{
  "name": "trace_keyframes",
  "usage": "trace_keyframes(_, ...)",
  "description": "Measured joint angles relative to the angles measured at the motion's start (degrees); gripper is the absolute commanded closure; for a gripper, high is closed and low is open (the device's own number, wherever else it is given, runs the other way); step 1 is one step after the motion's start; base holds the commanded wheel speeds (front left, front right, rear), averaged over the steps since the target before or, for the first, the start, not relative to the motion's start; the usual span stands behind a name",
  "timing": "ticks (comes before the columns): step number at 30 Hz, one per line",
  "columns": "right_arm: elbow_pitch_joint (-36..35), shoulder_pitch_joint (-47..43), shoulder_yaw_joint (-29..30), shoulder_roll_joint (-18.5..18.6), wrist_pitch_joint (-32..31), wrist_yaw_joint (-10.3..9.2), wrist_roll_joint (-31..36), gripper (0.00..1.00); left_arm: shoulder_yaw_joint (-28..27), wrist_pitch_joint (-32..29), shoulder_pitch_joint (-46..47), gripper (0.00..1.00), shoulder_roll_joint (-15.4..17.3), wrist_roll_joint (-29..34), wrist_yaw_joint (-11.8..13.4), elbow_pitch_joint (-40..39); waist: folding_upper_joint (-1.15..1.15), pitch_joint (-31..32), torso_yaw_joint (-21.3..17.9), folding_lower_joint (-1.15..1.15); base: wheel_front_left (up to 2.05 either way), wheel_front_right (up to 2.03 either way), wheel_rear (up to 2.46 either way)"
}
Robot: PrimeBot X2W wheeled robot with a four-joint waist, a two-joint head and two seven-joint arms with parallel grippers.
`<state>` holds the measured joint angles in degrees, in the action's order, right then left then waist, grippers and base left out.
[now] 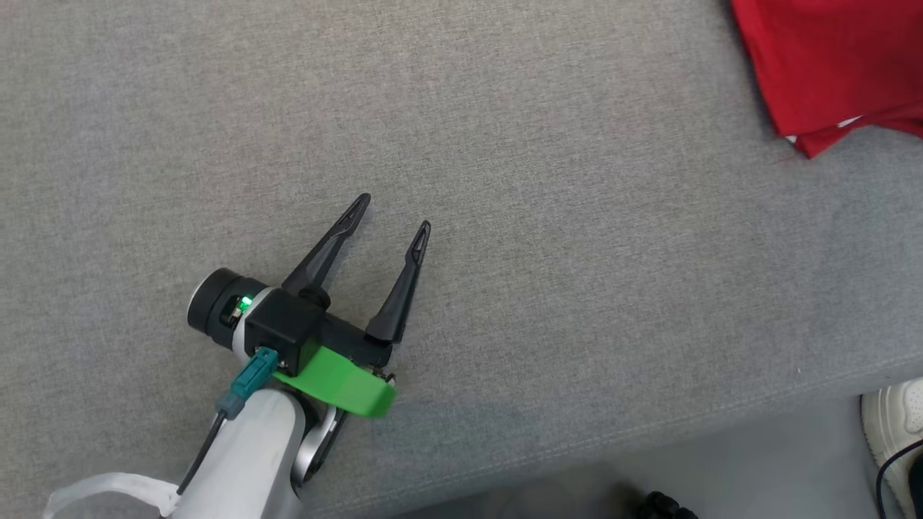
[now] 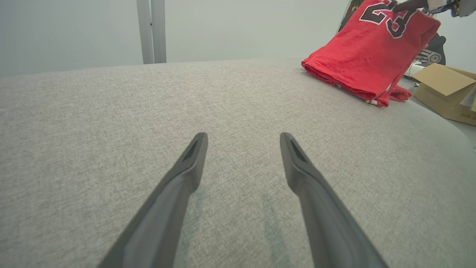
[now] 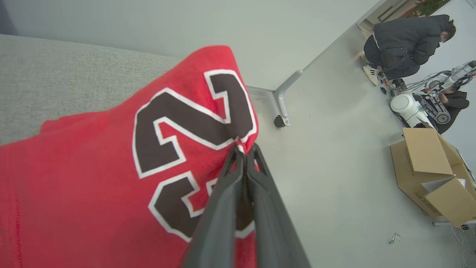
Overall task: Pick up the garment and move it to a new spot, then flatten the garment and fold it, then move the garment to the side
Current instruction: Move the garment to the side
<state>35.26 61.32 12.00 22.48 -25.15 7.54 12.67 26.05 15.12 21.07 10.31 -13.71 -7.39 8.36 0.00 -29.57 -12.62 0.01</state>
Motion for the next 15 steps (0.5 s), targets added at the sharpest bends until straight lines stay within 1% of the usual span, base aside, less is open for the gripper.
trace_keyframes(2, 0.51, 0.2, 0.29, 1.85, 0.11, 0.0, 0.55, 1.0, 0.45, 0.0, 0.26, 0.0, 0.24, -0.15, 0.0, -0.18, 0.0, -0.58, 0.68, 0.0, 0.0, 0.0, 0.0)
trace_keyframes(6, 1.62, 0.24, 1.99, 3.7, 0.31, 0.0, 2.42, 1.0, 1.69, 0.01, 1.07, 0.0, 0.91, -0.19, 0.0, -0.25, 0.0, -1.8, 2.22, 0.0, 0.0, 0.0, 0.0)
trace_keyframes(10, 3.49, -0.1, 4.97, 6.0, 1.55, 0.0, 5.68, 1.0, 2.92, 0.01, 2.26, 0.0, 1.08, -0.18, 0.0, -0.46, 0.0, -3.01, 3.95, 0.0, 0.0, 0.0, 0.0)
trace_keyframes(11, 3.86, -0.3, 5.66, 6.61, 2.48, 0.0, 6.56, 0.66, 3.25, 0.01, 2.45, 0.0, 1.08, -0.18, 0.0, -0.45, 0.0, -3.26, 4.39, 0.0, 0.0, 0.0, 0.0)
trace_keyframes(12, 4.22, -0.52, 6.21, 7.06, 3.44, 0.0, 7.6, 0.0, 3.53, 0.01, 2.64, 0.0, 1.07, -0.18, 0.0, -0.45, 0.0, -3.48, 4.82, 0.0, 0.0, 0.0, 0.0)
trace_keyframes(15, 5.37, -1.24, 8.51, 7.24, 5.59, 0.0, 10.27, 0.0, 4.04, 0.0, 3.11, 0.0, 1.07, 0.21, 0.0, -0.93, 0.0, -3.89, 5.87, 0.0, 0.0, 0.0, 0.0)
